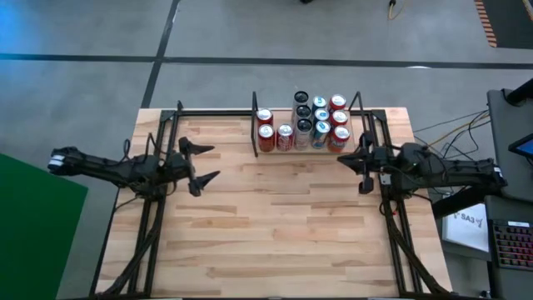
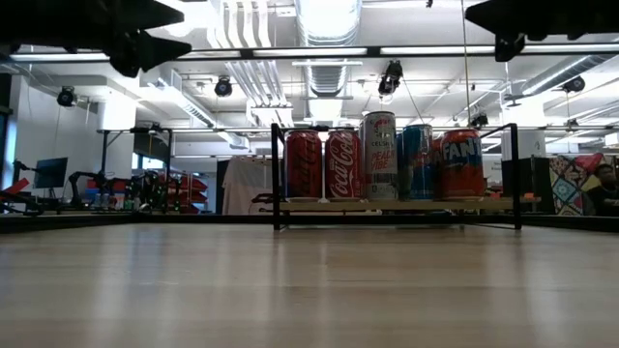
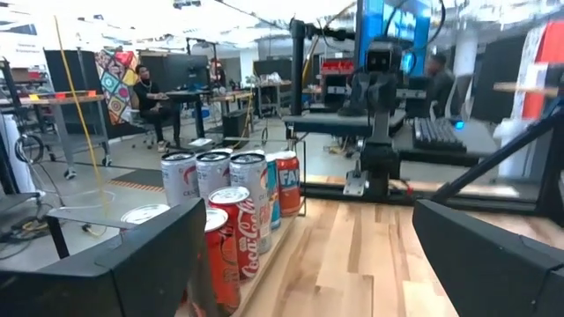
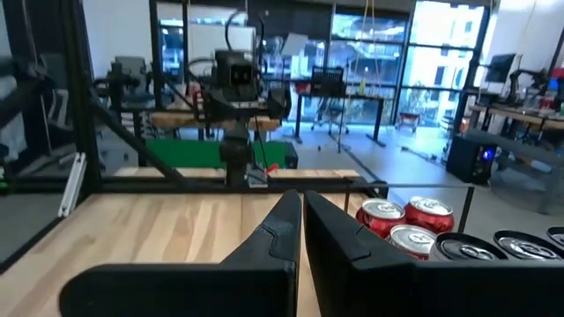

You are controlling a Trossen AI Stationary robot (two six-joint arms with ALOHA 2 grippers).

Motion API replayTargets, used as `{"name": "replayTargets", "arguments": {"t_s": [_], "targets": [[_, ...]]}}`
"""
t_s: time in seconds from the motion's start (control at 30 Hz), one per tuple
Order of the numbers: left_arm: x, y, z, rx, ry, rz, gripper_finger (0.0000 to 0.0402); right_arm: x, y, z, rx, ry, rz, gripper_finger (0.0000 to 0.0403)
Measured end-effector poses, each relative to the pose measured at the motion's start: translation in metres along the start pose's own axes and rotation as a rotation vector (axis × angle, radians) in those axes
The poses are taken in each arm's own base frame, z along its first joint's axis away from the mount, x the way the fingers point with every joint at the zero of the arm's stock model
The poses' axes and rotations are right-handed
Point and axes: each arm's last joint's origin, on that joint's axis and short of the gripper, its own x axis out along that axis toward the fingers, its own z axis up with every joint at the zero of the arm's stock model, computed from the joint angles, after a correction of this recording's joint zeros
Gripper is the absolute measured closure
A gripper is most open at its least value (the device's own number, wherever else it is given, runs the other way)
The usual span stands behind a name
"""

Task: Place canned beverage on shelf
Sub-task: Return to Home Position

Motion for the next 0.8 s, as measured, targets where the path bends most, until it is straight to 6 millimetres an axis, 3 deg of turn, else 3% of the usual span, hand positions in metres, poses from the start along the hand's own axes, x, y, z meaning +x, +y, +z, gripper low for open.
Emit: {"name": "replayTargets", "arguments": {"t_s": [0.53, 0.8], "targets": [[-0.015, 0.006, -0.022, -0.066, -0.04, 0.002, 0.0012, -0.036, 0.0, -0.023, 0.067, -0.158, 0.001, 0.0394], [-0.02, 0.007, -0.024, -0.077, -0.058, -0.022, 0.0012, -0.033, 0.001, -0.028, 0.08, -0.12, 0.011, 0.0394]]}}
